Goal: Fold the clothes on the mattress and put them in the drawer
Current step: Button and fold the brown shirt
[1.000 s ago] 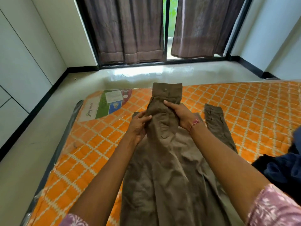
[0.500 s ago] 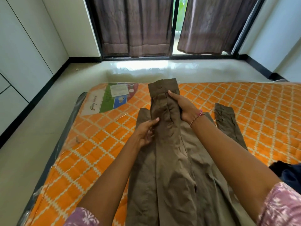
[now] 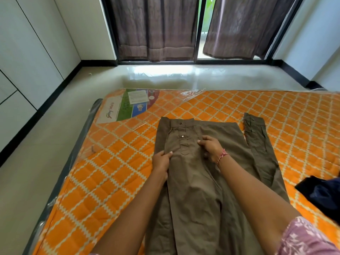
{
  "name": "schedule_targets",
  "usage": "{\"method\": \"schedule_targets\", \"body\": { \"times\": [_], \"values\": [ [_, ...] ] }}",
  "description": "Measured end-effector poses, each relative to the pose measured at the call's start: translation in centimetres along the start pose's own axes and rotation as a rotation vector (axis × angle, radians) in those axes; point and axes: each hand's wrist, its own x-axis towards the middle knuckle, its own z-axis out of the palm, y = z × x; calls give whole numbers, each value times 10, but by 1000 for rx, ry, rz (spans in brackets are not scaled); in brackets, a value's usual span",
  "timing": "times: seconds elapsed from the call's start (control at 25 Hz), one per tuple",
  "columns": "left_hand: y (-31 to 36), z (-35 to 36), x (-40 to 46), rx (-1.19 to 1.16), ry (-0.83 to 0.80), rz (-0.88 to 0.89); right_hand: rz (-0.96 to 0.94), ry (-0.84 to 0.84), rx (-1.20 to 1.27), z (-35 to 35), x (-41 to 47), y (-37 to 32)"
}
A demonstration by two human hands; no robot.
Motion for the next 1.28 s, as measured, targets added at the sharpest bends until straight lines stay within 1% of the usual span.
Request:
{"method": "schedule_targets", "body": {
  "times": [0.08, 0.2, 0.24, 0.32, 0.4, 0.44, 0.48, 0.56, 0.6, 0.64, 0.72, 0.76, 0.84, 0.88, 0.96, 1.0, 1.04, 1.08, 1.12, 1.2, 1.28],
  "values": [
    [-10, -6, -10, -40, -68, -78, -39, 55, -86, 1, -12, 11],
    [-22, -13, -30, -128, -128, -223, -70, 249, -332, -3, -50, 24],
    [-32, -15, -41, -106, -110, -235, -58, 294, -373, -7, -69, 31],
    [-58, -18, -65, 42, -16, -184, 5, 359, -467, -15, -104, 52],
    [-83, -20, -93, 284, 62, -84, 70, 344, -559, -17, -134, 74],
    [-94, -20, -106, 407, 114, -22, 50, 315, -524, -14, -144, 83],
    [-98, -21, -120, 508, 178, 45, -4, 293, -438, -10, -150, 89],
    [-96, -25, -144, 596, 286, 163, -123, 331, -328, -10, -161, 95],
    [-92, -29, -156, 651, 318, 221, -166, 368, -353, -13, -166, 96],
    [-93, -33, -168, 752, 334, 258, -184, 393, -439, -16, -173, 99],
    [-103, -38, -191, 932, 310, 265, -233, 411, -605, -21, -188, 110],
    [-111, -40, -199, 934, 286, 229, -284, 404, -670, -21, -197, 117],
    [-130, -46, -212, 849, 220, 132, -368, 319, -807, -16, -222, 134],
    [-143, -50, -217, 827, 187, 129, -393, 258, -867, -12, -237, 149],
    [-165, -56, -227, 853, 115, 198, -430, 171, -917, -3, -266, 180],
    [-170, -58, -233, 877, 67, 231, -428, 182, -897, 0, -278, 192],
    [-171, -60, -236, 869, 27, 251, -426, 228, -865, 3, -287, 198],
    [-170, -64, -236, 793, -21, 229, -411, 261, -826, 6, -292, 199],
    [-165, -67, -238, 662, -79, 166, -371, 261, -758, 7, -294, 196],
    [-156, -74, -244, 452, -165, -26, -213, 185, -487, 5, -294, 188],
    [-153, -78, -253, 431, -167, -160, -55, 116, -199, 2, -292, 183]
  ]
}}
